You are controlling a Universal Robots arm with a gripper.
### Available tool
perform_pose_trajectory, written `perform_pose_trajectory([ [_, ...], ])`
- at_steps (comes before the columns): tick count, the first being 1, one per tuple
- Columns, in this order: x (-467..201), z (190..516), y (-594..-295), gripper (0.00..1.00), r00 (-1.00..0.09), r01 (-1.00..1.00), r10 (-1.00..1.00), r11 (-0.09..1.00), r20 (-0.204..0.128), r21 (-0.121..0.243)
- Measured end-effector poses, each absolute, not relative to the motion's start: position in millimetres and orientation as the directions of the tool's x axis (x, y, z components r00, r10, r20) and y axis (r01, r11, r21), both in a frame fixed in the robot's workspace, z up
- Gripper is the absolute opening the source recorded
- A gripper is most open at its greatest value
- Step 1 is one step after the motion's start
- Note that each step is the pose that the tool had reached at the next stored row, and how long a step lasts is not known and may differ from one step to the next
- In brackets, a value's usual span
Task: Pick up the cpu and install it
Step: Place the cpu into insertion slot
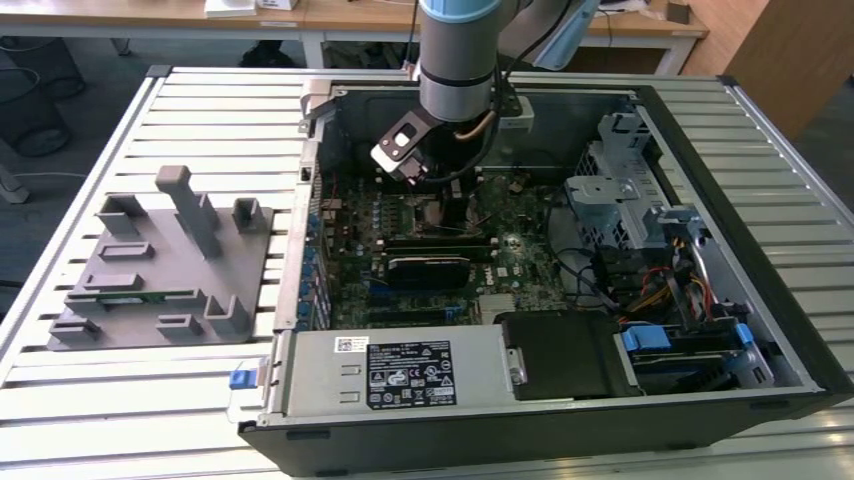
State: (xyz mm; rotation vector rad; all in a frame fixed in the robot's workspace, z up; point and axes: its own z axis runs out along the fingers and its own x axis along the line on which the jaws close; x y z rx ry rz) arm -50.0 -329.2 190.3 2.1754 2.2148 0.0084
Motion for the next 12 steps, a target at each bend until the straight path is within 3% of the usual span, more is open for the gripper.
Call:
perform_pose_trajectory([
  [6, -49.9, 190.3, -329.2, 0.62, -0.018, 0.999, 1.0, 0.018, -0.023, 0.03],
  [8, -49.9, 190.7, -329.2, 0.63, -0.018, 0.999, 1.0, 0.018, -0.023, 0.03],
  [9, -49.9, 191.2, -329.2, 0.69, -0.018, 0.999, 1.0, 0.018, -0.023, 0.03],
  [12, -49.9, 192.9, -329.2, 0.69, -0.018, 0.999, 1.0, 0.018, -0.023, 0.03],
])
